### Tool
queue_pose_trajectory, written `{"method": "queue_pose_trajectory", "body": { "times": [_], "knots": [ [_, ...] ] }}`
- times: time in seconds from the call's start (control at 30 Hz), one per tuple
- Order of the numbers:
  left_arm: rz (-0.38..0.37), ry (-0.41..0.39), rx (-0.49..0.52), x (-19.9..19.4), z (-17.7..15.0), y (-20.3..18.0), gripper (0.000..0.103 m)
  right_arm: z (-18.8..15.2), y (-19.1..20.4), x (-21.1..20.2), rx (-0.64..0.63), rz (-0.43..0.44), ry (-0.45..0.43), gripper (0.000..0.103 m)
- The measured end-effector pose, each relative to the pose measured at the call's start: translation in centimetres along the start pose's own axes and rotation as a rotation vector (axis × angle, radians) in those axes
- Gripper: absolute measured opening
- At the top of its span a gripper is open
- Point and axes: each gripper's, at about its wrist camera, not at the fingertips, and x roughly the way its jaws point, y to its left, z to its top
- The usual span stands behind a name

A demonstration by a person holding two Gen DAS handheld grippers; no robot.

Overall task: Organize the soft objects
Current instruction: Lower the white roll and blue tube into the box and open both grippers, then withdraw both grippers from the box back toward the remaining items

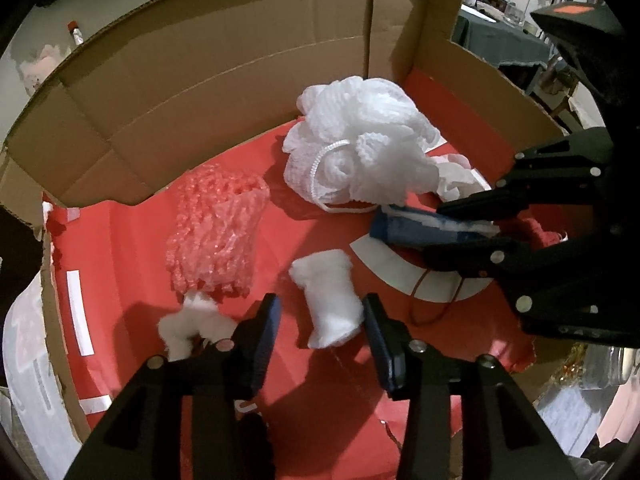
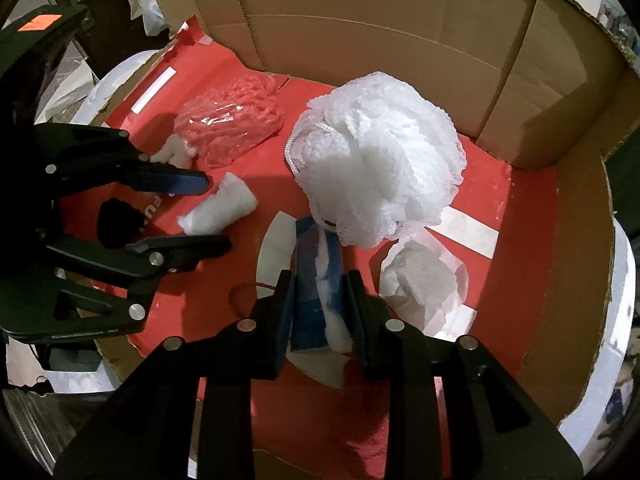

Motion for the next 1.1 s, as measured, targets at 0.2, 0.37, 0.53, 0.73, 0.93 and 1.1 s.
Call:
{"method": "queue_pose_trajectory", "body": {
  "times": [0.2, 0.37, 0.53, 0.73, 0.93, 1.1],
  "knots": [
    [0.004, -0.022, -0.018, -1.0, -0.2, 0.2, 0.053, 0.2, 0.0, 0.3, 0.002, -0.015, 0.003, 0.029],
    [0.014, -0.032, -0.022, -1.8, -0.8, 0.3, 0.057, 0.2, 0.0, 0.1, 0.005, -0.016, -0.004, 0.029],
    [0.020, -0.081, -0.043, -3.8, -1.7, 0.6, 0.062, 0.1, -0.2, -1.1, 0.018, -0.022, -0.028, 0.029],
    [0.036, -0.142, -0.085, -8.0, -3.2, 1.1, 0.071, -0.9, 0.1, -4.7, 0.036, -0.053, -0.109, 0.072],
    [0.053, -0.239, -0.104, -12.7, -5.5, -0.1, 0.085, -2.6, 1.6, -9.3, 0.046, -0.077, -0.176, 0.072],
    [0.087, -0.348, -0.104, -16.6, -8.0, -1.9, 0.100, -5.0, 4.1, -13.7, 0.042, -0.110, -0.245, 0.079]
  ]
}}
